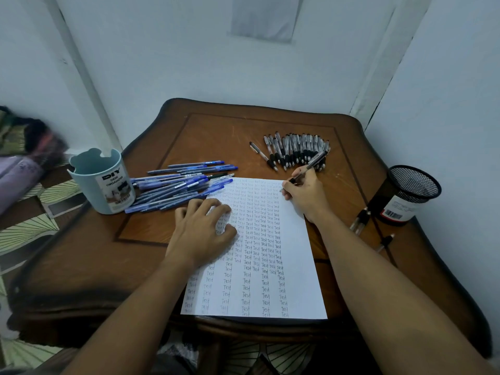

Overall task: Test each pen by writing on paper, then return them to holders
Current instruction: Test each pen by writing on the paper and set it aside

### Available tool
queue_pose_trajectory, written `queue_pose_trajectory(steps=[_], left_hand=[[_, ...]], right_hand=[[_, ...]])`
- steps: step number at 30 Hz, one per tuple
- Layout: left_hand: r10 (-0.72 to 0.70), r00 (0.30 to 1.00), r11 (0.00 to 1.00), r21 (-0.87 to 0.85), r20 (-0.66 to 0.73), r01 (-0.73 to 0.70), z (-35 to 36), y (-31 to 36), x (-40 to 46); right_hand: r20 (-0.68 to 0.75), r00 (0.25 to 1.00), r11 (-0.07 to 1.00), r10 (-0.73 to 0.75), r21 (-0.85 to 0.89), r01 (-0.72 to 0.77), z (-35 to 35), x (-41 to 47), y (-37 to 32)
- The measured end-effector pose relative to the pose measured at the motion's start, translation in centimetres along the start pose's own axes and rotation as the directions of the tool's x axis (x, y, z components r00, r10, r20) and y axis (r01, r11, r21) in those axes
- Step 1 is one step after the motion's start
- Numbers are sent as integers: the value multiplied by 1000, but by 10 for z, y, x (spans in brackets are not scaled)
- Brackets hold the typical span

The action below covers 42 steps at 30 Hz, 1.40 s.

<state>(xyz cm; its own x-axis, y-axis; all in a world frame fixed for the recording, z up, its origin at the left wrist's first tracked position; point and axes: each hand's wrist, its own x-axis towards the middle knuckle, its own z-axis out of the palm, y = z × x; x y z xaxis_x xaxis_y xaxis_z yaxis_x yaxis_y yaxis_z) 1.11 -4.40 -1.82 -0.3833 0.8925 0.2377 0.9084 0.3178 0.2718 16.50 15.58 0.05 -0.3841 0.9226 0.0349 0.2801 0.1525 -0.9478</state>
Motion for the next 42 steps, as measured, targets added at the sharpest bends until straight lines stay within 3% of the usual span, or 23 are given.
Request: queue_pose_trajectory(steps=[11,15,28,33,39,42], left_hand=[[-4,1000,1000,1,14,4,-1,0,0],[-4,1000,1000,2,17,4,-1,0,1],[-4,1000,1000,-17,7,5,1,-1,0],[-2,1000,1000,-12,6,2,2,-3,1],[-6,1000,1000,-20,3,6,2,-3,1],[-4,1000,1000,-16,9,4,2,-2,1]], right_hand=[[-28,999,994,26,109,-23,-2,0,1],[-8,1000,999,0,37,0,0,-2,0],[-6,1000,999,-16,44,16,-2,-1,1],[-41,999,992,-10,126,15,-5,0,3],[-19,1000,999,-16,41,17,-1,0,3],[-21,1000,997,12,79,-11,-3,1,3]])
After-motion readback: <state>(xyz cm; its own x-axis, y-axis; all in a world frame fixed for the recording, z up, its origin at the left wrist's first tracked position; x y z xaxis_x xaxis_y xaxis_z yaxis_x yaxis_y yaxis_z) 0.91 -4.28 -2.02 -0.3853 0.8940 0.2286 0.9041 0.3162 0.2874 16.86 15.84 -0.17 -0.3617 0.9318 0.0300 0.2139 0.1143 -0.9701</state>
